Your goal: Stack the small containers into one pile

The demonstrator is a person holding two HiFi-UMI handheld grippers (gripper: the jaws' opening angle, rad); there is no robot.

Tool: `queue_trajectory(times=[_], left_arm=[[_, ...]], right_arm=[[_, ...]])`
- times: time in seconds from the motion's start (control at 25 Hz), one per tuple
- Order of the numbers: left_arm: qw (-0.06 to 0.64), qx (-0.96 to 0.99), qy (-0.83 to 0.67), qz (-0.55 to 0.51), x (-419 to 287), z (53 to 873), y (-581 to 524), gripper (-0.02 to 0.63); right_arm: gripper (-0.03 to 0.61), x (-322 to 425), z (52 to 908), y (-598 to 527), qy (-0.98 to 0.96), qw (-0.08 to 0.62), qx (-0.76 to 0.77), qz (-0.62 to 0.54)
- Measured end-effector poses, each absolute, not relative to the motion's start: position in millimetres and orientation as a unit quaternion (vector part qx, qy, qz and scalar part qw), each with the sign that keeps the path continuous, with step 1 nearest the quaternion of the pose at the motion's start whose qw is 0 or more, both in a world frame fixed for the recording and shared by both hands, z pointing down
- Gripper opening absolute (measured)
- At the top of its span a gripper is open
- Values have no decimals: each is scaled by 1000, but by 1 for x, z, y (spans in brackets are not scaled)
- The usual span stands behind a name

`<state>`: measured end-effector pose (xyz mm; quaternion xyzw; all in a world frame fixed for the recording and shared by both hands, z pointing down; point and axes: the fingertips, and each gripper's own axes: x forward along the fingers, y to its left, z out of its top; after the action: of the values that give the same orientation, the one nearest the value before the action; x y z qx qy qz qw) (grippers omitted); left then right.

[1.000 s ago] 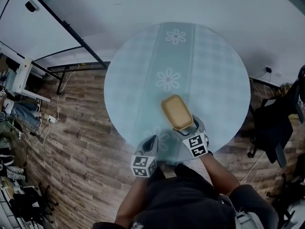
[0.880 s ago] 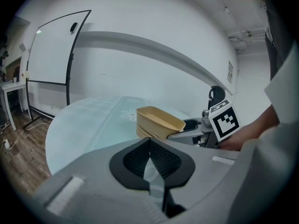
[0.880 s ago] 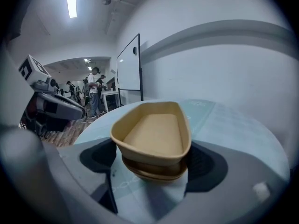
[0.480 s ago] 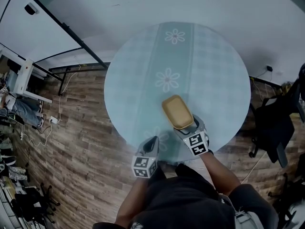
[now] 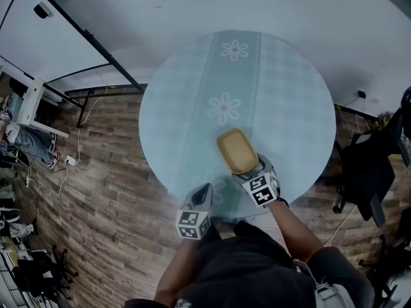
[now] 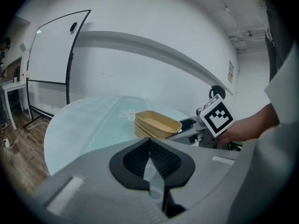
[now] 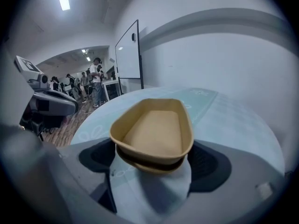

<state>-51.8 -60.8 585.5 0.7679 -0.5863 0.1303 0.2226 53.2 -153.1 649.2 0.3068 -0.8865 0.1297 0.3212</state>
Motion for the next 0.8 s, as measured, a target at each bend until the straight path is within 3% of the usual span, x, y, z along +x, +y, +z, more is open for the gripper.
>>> queue_trajectory(times=[0.24,0.6,0.8], left_arm=[[223,770,-584,126,-48,581,-60,5],[226,767,-587,128,-47,581,-54,5],[223,770,-585,119,-40,579,-55,5]], right_arm=[[476,61,669,-144,-864,387,281,156],[476,73,659,-140,-867,377,290,152],[463,80,626,-137,-884,325,306,138]])
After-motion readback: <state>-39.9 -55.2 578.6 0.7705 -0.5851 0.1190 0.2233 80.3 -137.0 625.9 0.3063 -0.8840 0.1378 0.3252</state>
